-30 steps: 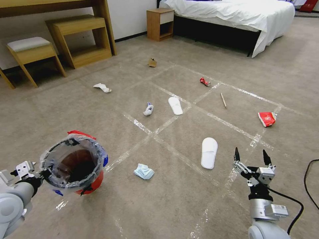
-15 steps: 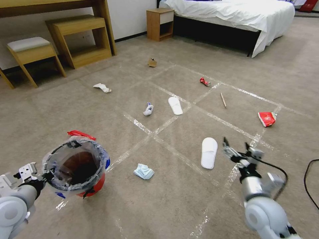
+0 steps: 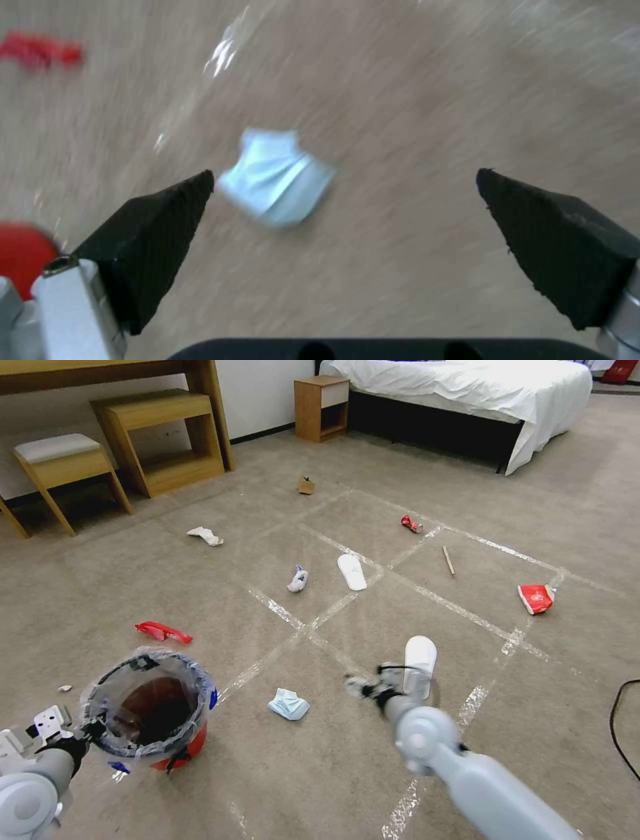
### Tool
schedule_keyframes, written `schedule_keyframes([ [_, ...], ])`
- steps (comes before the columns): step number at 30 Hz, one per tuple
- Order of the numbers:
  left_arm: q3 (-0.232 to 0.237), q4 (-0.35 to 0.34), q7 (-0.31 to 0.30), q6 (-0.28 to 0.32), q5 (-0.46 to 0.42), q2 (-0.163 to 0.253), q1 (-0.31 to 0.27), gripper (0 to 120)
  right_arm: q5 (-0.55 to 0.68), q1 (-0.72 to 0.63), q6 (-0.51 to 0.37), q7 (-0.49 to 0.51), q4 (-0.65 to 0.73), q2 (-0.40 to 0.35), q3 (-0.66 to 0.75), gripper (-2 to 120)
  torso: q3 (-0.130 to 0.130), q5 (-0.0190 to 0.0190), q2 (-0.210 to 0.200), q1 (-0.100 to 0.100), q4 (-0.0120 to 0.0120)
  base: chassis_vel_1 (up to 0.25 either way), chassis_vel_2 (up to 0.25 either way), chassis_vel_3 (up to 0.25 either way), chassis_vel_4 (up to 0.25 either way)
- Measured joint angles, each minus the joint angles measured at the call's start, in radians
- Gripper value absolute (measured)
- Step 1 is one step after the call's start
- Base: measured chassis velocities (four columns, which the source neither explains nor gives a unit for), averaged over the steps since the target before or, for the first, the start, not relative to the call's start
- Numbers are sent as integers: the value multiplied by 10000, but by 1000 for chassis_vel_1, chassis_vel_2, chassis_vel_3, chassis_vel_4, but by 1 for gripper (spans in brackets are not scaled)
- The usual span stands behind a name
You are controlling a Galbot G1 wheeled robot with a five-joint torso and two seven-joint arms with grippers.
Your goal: Pick up the trash bin and place the garbage on the floor into it.
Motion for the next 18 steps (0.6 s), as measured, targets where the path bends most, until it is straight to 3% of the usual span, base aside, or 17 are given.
schedule_keyframes([
  [1,0,0,0,0,0,0,0,1,0,0,0,0,0,0,0,100,0,0,0,0,0,0,0,0,0],
  [3,-117,-38,13,-6,20,-71,94,1,56,435,-174,262,-783,873,-461,100,0,0,0,0,2,0,0,0,0],
  [8,-341,-96,26,-41,2,-98,249,1,4,1023,-517,426,-2288,1911,-967,100,-1,-2,0,0,-1,0,0,0,0],
  [18,-496,-110,94,-174,37,-251,405,1,-610,1607,-347,-83,-3971,2741,-1463,100,-1,-1,0,0,-2,0,0,0,0],
])
